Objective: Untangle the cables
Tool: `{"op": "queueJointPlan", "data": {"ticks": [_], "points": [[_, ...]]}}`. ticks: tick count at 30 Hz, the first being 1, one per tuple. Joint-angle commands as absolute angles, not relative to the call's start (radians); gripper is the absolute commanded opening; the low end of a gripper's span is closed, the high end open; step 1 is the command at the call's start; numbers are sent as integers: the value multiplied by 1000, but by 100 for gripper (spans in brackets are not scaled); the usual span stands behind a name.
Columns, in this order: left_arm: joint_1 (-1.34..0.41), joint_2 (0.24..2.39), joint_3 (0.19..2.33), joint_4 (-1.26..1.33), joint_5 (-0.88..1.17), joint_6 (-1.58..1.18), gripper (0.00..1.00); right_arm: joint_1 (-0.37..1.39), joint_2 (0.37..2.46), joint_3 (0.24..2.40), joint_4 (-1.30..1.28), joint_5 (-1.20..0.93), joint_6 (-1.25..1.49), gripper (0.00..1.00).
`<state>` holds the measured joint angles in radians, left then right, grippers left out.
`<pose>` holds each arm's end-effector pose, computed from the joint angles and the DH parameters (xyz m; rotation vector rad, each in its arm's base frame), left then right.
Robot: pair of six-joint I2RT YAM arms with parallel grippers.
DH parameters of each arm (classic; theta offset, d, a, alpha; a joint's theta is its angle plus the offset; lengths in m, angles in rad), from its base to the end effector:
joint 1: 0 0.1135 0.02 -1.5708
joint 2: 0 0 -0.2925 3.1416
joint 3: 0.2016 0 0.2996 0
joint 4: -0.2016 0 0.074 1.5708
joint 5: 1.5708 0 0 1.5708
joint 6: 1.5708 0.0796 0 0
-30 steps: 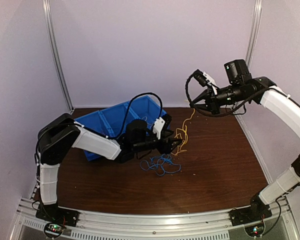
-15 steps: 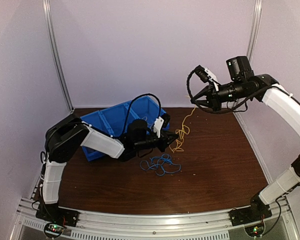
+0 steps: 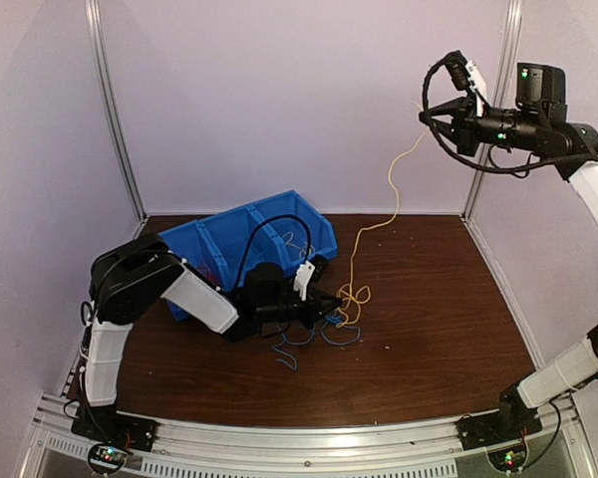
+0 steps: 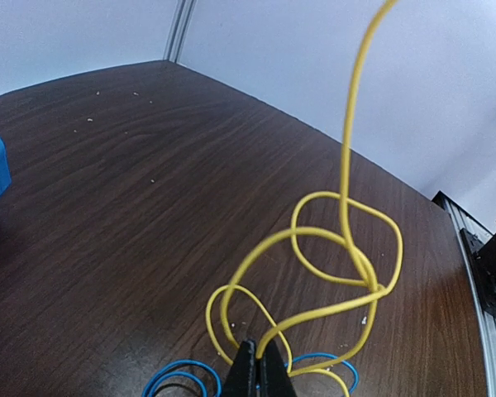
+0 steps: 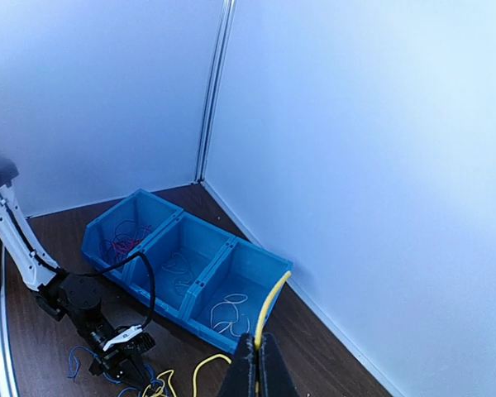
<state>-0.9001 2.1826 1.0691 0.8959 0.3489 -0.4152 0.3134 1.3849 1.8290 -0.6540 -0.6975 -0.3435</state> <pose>0.2998 -0.4217 0.0839 0.7315 1.8152 -1.2215 0.3051 0.1526 0.5531 -1.0200 1.4450 0.5962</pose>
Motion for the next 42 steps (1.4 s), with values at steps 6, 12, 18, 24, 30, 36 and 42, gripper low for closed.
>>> {"op": "queueJointPlan", "data": {"ticks": [6, 12, 18, 24, 30, 36, 42], "points": [[-897, 2195, 1047, 939, 363, -413, 0, 253, 1370, 1992, -613, -630, -331, 0], [-897, 2224, 1045, 923, 359, -411, 0, 192, 1397, 2175, -608, -625, -328, 0], [-897, 2239, 1034, 919, 358, -414, 0, 167, 1430, 2235, -594, -660, -298, 0], [-897, 2242, 1034, 919, 365, -410, 0, 167, 1427, 2215, -585, -604, -308, 0], [-897, 2256, 1026, 913, 374, -415, 0, 154, 1449, 2284, -544, -445, -361, 0], [-897, 2249, 1000, 903, 375, -418, 0, 140, 1486, 2379, -511, -297, -417, 0], [-897, 2225, 984, 903, 353, -420, 0, 103, 1507, 2442, -479, -225, -408, 0]]}}
